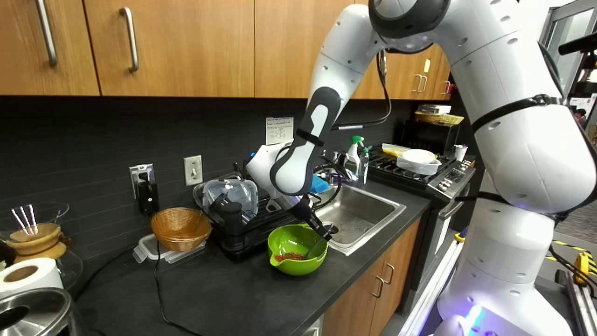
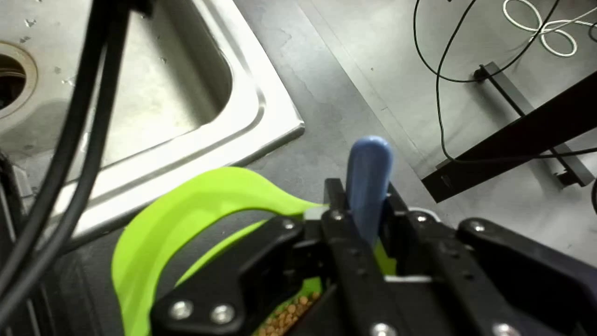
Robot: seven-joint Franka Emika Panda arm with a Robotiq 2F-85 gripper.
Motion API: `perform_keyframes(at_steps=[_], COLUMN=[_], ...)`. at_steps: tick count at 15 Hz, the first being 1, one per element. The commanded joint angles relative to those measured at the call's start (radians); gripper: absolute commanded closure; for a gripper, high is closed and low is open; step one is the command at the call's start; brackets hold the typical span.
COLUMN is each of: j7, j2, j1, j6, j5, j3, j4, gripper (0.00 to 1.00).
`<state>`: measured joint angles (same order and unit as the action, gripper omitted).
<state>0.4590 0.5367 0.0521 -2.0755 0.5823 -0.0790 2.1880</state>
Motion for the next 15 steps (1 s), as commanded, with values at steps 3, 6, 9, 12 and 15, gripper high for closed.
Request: perform_keyframes(at_steps=[3,6,9,12,15], j7=[-0.015,-0.014,-0.011,-0.012,-0.012], j2=[-0.026,-0.022,-0.015,-0.019,-0.034], j1=[0.003,0.012,0.019,0.026,0.028], j6=[-0.002,0.005,0.013,0.011,0.001], j5=[0.01,0.014,0.013,0.014,0.011], j3=[0.006,0.002,-0.001,-0.005,-0.008], j4=[0.025,0.013,0.002,-0.007,-0.012], gripper=[0.95,0.95,0.95,0.95,0.95])
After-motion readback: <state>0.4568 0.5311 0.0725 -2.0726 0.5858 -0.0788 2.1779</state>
